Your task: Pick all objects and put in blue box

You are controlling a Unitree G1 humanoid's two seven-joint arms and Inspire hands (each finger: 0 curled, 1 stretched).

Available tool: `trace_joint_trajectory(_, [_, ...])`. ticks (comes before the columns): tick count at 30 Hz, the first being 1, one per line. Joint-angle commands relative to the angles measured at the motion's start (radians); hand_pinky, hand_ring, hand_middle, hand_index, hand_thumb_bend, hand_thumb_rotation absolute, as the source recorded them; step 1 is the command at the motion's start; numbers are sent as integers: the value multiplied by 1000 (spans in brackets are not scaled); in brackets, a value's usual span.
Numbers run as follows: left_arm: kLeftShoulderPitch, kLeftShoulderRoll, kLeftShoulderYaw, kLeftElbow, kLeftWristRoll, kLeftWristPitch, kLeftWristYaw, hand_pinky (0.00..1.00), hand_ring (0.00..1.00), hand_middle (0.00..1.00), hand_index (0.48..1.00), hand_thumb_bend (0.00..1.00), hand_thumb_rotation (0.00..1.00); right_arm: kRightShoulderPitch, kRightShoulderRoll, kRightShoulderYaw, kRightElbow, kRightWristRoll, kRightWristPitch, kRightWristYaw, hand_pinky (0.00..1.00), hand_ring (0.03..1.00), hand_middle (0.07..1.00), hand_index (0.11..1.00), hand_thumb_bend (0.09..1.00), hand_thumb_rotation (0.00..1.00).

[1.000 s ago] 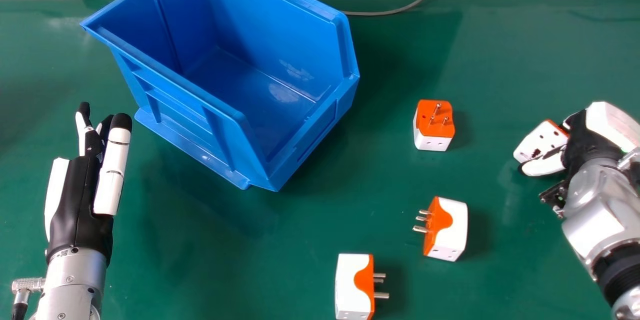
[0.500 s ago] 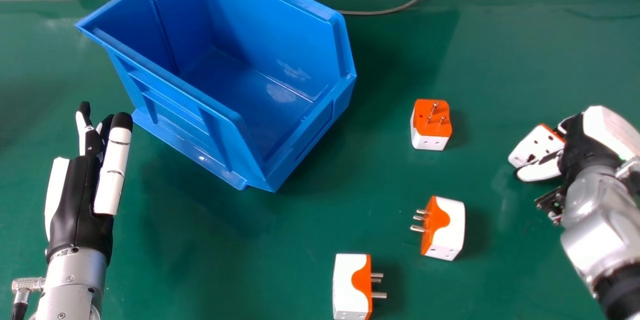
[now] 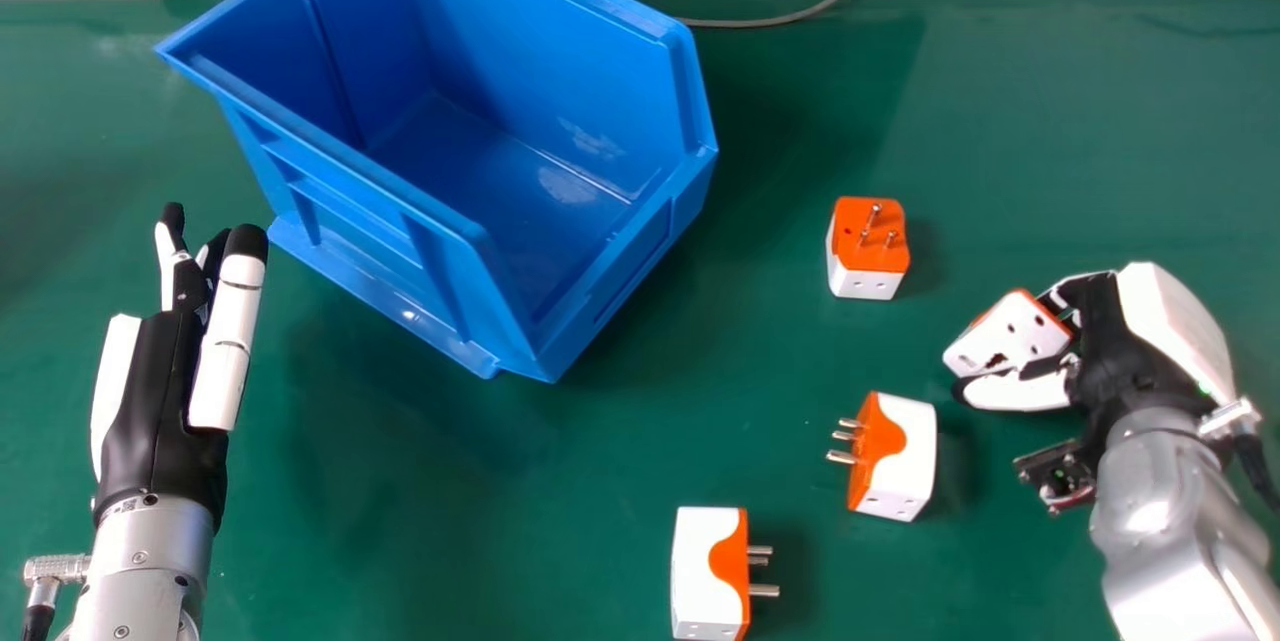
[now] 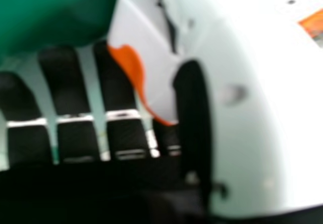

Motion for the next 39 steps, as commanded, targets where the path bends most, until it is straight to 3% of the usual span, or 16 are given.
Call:
trace_joint_trajectory(1, [-4, 5, 7, -26, -5, -1, 1, 985, 1000, 974, 996, 605, 1000, 14, -11, -12, -75, -26, -5, -11, 204, 367, 502, 477, 506, 0])
trace_joint_trajectory(7, [-6, 13, 5, -24, 7, 4, 2, 981, 1000, 973, 995, 600, 1000, 63, -11, -11, -180, -50, 9, 3, 175, 364, 489, 486, 506, 0])
trace_joint_trajectory(9, [-2, 13, 4, -34, 12, 10, 3, 981, 1000, 973, 995, 597, 1000, 77, -12, -16, -210, -51, 8, 5, 167, 364, 486, 489, 506, 0])
trace_joint_trajectory(14, [-4, 13, 4, -34, 15, 15, 2, 979, 997, 971, 994, 596, 1000, 106, -15, -35, -269, -40, -16, 4, 146, 378, 485, 488, 508, 0])
trace_joint_trajectory(20, [-12, 13, 6, -28, 12, 16, -1, 976, 994, 969, 994, 596, 1000, 126, -11, -37, -349, -49, -34, 12, 118, 398, 487, 485, 511, 0])
trace_joint_trajectory(26, [-15, 9, 6, -34, 11, 24, 3, 976, 995, 970, 993, 596, 1000, 135, -18, 2, -415, -114, -10, 42, 104, 390, 474, 490, 509, 0])
trace_joint_trajectory(39, [-20, 5, 6, -24, 2, 23, 1, 976, 996, 969, 992, 583, 1000, 128, -17, 47, -546, -211, -25, 137, 213, 373, 485, 525, 501, 0])
